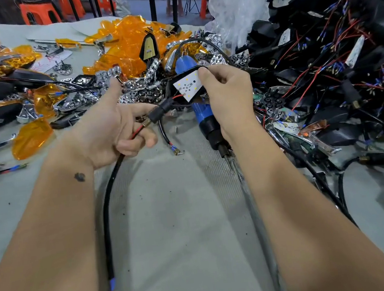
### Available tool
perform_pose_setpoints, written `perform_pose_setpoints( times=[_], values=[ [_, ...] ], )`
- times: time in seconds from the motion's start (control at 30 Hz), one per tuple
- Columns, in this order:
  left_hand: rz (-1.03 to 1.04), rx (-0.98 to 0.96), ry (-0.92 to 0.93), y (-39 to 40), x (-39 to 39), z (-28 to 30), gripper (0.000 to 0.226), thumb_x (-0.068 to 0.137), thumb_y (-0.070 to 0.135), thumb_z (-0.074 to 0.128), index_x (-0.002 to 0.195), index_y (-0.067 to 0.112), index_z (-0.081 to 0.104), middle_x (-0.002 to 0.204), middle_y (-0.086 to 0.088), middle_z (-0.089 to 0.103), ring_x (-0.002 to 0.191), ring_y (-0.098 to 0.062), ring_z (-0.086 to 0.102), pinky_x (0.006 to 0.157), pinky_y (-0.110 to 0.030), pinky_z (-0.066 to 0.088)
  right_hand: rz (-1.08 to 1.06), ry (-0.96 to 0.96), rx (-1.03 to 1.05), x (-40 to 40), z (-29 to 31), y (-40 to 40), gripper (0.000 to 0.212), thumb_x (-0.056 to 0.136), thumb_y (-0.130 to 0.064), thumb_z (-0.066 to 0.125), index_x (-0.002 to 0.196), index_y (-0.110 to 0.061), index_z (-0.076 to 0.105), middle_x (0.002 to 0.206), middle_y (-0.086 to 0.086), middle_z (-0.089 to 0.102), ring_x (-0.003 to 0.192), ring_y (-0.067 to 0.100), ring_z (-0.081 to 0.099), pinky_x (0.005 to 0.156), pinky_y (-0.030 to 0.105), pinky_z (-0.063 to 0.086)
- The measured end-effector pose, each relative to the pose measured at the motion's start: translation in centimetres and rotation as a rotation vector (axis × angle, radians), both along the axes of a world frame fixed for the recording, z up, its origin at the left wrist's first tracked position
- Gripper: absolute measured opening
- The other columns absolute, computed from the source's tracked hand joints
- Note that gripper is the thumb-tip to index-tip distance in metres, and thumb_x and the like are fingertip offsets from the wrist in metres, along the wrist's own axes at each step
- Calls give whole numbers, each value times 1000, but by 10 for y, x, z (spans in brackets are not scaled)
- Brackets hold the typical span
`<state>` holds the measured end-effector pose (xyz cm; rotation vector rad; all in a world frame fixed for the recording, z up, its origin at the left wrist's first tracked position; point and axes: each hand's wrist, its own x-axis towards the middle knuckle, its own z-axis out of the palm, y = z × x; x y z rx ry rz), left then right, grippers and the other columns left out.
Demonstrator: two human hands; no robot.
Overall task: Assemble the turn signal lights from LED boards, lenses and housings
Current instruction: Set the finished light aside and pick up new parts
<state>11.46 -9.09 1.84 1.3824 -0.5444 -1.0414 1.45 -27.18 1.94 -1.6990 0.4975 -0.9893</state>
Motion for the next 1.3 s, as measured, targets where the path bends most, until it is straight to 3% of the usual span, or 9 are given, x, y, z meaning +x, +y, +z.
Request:
perform_pose_setpoints(
  times=[0.2, 0.33, 0.5, 0.67, 0.83, 0.93, 1.03, 1.13, 1.3],
  values=[
    [302, 109, -543, -22, -19, -8, 33, 101, 48, 45, 96, 25, 68, 80, -4, 75, 56, -12, 60, 51, -24, 48, -41, 10, -29, -2, 0, -3, 12, 93, -17, 67, 81, -18, 70, 70, -13, 62, 61, -4, 53, 64, 17, 47],
    [335, 125, -963, -31, -37, -18, 31, 91, 48, 60, 70, 27, 66, 67, 7, 63, 59, -7, 55, 59, -26, 43, -28, 26, -73, -4, 1, 1, 14, 91, -19, 69, 79, -24, 68, 72, -16, 63, 67, -4, 55, 70, 19, 45],
    [309, -30, -646, -41, -45, -14, 13, 97, 36, 59, 93, 24, 59, 73, -2, 69, 53, -15, 60, 44, -24, 45, 36, 42, -159, -6, 5, 14, 10, 90, -17, 70, 81, -22, 69, 76, -18, 65, 73, -7, 58, 74, 16, 46],
    [350, -119, -517, -41, -39, -15, 14, 99, 32, 58, 87, 25, 59, 62, 1, 60, 42, -11, 43, 40, -20, 35, 66, 50, -196, -7, 8, 25, 5, 89, -16, 71, 94, -15, 73, 94, -4, 71, 94, 7, 64, 87, 19, 48],
    [423, -117, -370, -42, -34, -16, 14, 99, 30, 58, 85, 26, 56, 56, 5, 61, 42, -11, 40, 40, -20, 33, 45, -87, -61, -8, 15, 26, 26, 94, 0, 57, 109, -18, 69, 92, -4, 66, 81, 5, 58, 74, 11, 44],
    [430, -103, -328, -42, -32, -17, 14, 99, 28, 58, 86, 25, 55, 57, 3, 62, 42, -11, 40, 39, -20, 33, 76, -116, 28, -9, 17, 26, 47, 93, 4, 57, 133, -20, 56, 83, 10, 59, 71, 13, 53, 69, 21, 48],
    [414, -88, -351, -43, -33, -18, 14, 99, 27, 58, 86, 24, 56, 59, 2, 64, 42, -10, 39, 39, -18, 32, 117, -140, 157, -7, 19, 26, 52, 93, 3, 60, 142, -11, 49, 99, 10, 69, 101, 22, 65, 99, 38, 52],
    [435, -67, -390, -44, -34, -19, 14, 99, 27, 58, 86, 22, 57, 65, 1, 68, 41, -10, 39, 39, -17, 32, 134, -136, 229, -5, 20, 26, 53, 95, 3, 59, 145, -6, 45, 109, 11, 69, 111, 25, 63, 104, 46, 49],
    [445, -72, -146, -46, -34, -12, 23, 100, 37, 49, 92, 19, 61, 79, -8, 73, 41, -11, 42, 40, -19, 34, 149, -132, 225, -5, 17, 23, 50, 94, 5, 57, 141, -12, 49, 93, 16, 52, 82, 24, 53, 85, 42, 51]
  ],
)
